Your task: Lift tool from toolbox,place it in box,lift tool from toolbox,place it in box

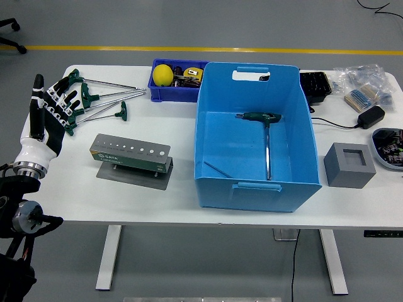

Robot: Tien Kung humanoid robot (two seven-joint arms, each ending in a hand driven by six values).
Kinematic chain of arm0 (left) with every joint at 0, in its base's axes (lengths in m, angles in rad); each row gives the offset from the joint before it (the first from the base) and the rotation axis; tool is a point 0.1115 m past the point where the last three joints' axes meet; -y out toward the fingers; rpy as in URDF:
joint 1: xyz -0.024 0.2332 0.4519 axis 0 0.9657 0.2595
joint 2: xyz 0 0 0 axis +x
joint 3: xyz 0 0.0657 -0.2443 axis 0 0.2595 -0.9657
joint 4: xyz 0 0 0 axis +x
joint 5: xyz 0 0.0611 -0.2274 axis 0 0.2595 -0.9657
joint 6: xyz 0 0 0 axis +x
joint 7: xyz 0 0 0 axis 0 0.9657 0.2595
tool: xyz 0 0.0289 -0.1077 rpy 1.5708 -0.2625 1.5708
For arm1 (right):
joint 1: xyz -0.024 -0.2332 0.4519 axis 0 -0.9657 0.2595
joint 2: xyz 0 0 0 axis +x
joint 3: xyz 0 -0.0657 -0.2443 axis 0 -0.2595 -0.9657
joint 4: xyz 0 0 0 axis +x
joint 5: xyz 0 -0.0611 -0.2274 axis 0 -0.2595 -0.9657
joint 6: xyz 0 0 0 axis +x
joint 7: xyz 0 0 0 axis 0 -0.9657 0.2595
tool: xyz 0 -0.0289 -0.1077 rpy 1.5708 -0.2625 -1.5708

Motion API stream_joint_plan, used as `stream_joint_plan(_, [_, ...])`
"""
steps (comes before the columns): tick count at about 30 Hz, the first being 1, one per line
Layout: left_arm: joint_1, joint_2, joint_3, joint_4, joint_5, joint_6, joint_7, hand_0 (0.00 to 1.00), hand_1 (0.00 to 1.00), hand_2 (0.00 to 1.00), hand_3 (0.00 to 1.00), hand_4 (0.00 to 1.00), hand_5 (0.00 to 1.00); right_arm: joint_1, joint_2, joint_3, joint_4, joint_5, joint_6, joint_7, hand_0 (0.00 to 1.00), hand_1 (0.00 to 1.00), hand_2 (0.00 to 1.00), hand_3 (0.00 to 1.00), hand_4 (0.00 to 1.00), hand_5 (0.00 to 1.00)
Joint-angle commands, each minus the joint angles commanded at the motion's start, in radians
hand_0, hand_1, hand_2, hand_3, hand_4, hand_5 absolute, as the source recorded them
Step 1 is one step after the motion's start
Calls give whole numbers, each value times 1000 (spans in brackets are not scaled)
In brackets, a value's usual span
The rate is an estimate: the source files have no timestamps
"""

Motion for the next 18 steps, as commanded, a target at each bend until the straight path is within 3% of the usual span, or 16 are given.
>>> stream_joint_plan(18, [10, 22, -12, -31, -20, -3, -13, 893, 913, 959, 828, 970, 998, 15, -3, -2, 1, -6, -1, 0, 753, 748, 787, 635, 864, 753])
